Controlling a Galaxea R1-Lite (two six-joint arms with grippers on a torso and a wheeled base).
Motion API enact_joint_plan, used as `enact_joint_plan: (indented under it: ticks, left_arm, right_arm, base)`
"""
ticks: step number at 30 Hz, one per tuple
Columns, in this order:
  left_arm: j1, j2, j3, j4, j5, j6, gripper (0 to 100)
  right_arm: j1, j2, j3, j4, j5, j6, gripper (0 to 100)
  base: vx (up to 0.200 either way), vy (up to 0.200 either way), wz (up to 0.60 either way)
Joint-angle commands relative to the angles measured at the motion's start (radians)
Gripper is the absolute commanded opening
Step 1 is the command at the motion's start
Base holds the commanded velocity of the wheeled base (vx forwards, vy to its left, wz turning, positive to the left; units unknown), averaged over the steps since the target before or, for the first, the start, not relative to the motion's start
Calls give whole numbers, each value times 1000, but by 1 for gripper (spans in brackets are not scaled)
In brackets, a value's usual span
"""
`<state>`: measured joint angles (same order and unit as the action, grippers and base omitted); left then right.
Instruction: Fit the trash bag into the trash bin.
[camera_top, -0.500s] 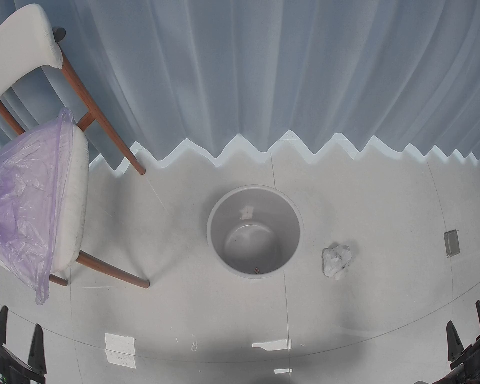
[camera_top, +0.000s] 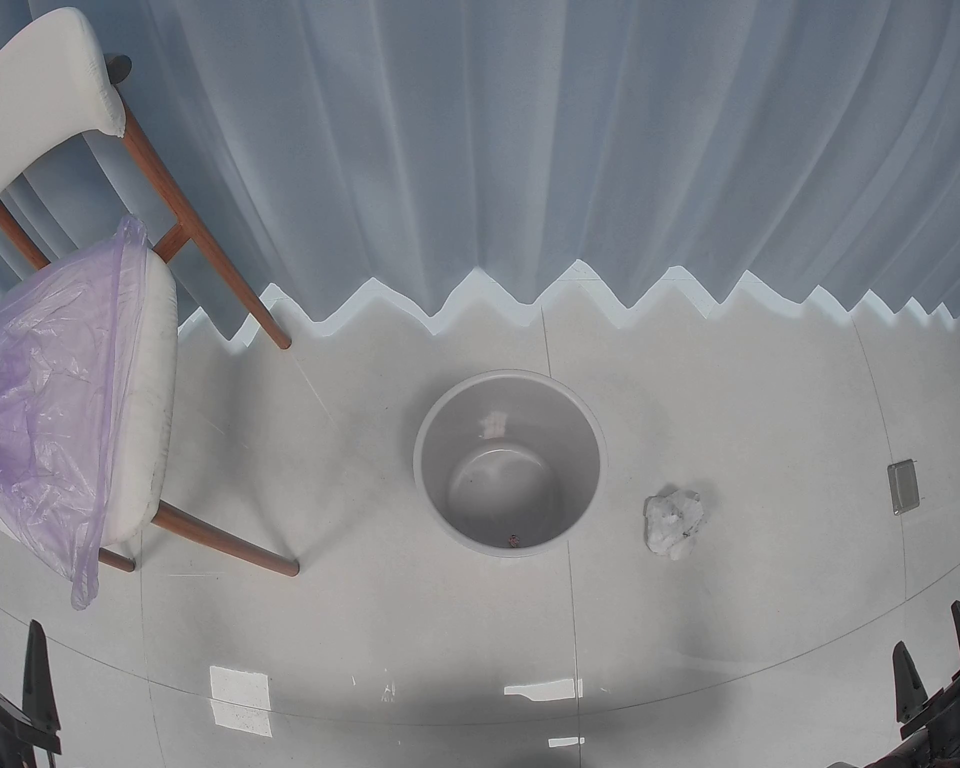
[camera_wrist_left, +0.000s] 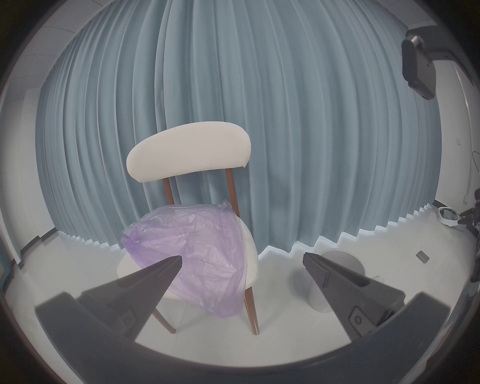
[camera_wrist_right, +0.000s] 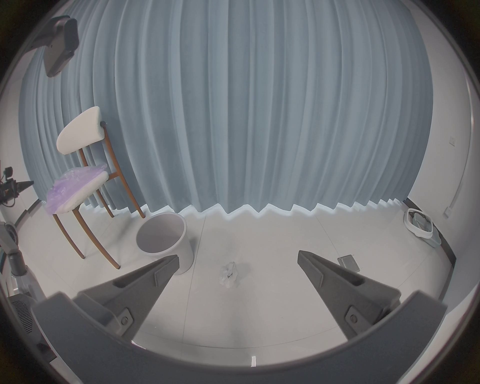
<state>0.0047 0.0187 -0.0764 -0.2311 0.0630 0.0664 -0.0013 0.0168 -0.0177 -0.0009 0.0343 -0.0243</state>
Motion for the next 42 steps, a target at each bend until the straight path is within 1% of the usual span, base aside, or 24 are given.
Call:
enact_joint_plan:
  ticks: [1,8,9,13,17,19,22,24,25,31,34,38,41,42]
  left_arm:
    - [0,153,-215,145,0,4,100]
    - [12,489,-385,147,17,6,100]
    - [12,495,-387,147,20,6,100]
    - [24,733,-517,148,72,3,100]
    - [60,926,-626,157,124,-3,100]
    - [97,1031,-671,151,130,-3,100]
    - [136,1127,-720,150,132,-5,100]
    - [150,1147,-729,150,133,-2,100]
    - [164,1189,-752,148,133,-2,100]
    - [166,1281,-770,141,130,-5,100]
    - [156,1334,-793,93,127,-5,100]
    - [127,1389,-819,42,126,-3,100]
    - [60,1406,-852,30,126,-8,100]
    - [60,1406,-852,30,126,-8,100]
  right_arm:
    - [0,-17,18,-1,-2,1,100]
    - [0,-17,18,-1,-4,6,100]
    - [0,-17,18,-1,-4,6,100]
    - [0,-17,18,-1,-2,1,100]
    - [0,-17,18,-1,-2,1,100]
    - [0,-17,18,-1,-2,1,100]
    - [0,-17,18,-1,-1,0,100]
    - [0,-17,18,-1,-1,0,100]
    - [0,-17,18,-1,-1,0,100]
    - [0,-17,18,-1,-1,0,100]
    - [0,-17,18,-1,-1,0,100]
    - [0,-17,18,-1,-1,0,100]
    - [0,-17,18,-1,-1,0,100]
    - [0,-17,18,-1,-1,0,100]
  base:
    - [0,0,0]
    - [0,0,0]
    - [0,0,0]
    - [0,0,0]
    - [0,0,0]
    - [0,0,0]
    - [0,0,0]
    - [0,0,0]
    - [0,0,0]
    - [0,0,0]
    - [0,0,0]
    - [0,0,0]
    - [0,0,0]
    - [0,0,0]
